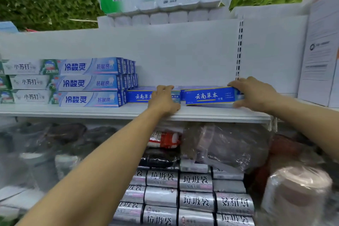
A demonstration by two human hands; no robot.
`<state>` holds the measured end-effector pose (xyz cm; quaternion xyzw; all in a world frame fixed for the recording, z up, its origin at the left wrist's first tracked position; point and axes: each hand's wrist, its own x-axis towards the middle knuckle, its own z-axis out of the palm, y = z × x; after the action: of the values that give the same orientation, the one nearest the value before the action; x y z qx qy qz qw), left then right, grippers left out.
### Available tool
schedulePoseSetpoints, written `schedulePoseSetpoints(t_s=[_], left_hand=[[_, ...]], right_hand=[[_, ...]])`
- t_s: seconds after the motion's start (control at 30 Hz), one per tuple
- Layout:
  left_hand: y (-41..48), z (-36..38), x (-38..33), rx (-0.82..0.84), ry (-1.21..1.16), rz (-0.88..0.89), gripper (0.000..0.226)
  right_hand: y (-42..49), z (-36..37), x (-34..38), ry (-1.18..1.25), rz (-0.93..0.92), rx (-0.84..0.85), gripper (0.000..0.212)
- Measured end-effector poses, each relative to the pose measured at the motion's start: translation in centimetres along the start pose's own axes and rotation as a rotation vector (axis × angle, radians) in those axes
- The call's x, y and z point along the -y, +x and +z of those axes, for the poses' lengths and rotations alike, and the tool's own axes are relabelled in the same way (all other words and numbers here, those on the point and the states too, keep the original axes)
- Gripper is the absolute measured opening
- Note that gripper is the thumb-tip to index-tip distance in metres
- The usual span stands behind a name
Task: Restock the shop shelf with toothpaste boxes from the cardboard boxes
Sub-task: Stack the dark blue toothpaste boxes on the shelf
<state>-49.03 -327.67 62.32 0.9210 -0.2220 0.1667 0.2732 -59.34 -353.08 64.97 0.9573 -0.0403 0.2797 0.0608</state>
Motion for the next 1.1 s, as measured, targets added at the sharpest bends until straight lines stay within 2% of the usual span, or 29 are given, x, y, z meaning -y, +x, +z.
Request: schedulePoseSetpoints(t_s=[0.13, 0.33, 0.53, 0.7, 0.87, 0.97, 1.1], left_hand=[[0.8, 0.9, 0.1, 0.068, 0.035, -0.084, 0.089], [1.3, 1.2, 0.7, 0.016, -0.016, -0.085, 0.097], [1.3, 1.5, 0.7, -0.048, -0.002, -0.065, 0.094], [0.9, 1.4, 0.4, -0.062, -0.019, -0.069, 0.093], [0.6, 1.3, 0.2, -0.073, -0.040, -0.107, 0.097], [0.4, 1.2, 0.0, -0.094, -0.035, -0.126, 0.092], [0.3, 1.1, -0.3, -0.193, -0.040, -0.119, 0.068]], right_hand=[[1.1, 1.2, -0.7, 0.096, 0.010, 0.025, 0.055], [3.1, 2.8, -0.1, 0.173, 0.002, 0.041, 0.061], [4.0, 3.3, -0.5, 0.207, -0.001, 0.098, 0.065], [4.3, 4.4, -0.5, 0.210, 0.013, 0.129, 0.057], [4.4, 4.2, -0.3, 0.169, 0.001, 0.159, 0.057], [3.8, 3.8, 0.3, 0.127, -0.005, 0.148, 0.059], [2.1, 3.0, 1.0, 0.151, 0.026, 0.039, 0.054]])
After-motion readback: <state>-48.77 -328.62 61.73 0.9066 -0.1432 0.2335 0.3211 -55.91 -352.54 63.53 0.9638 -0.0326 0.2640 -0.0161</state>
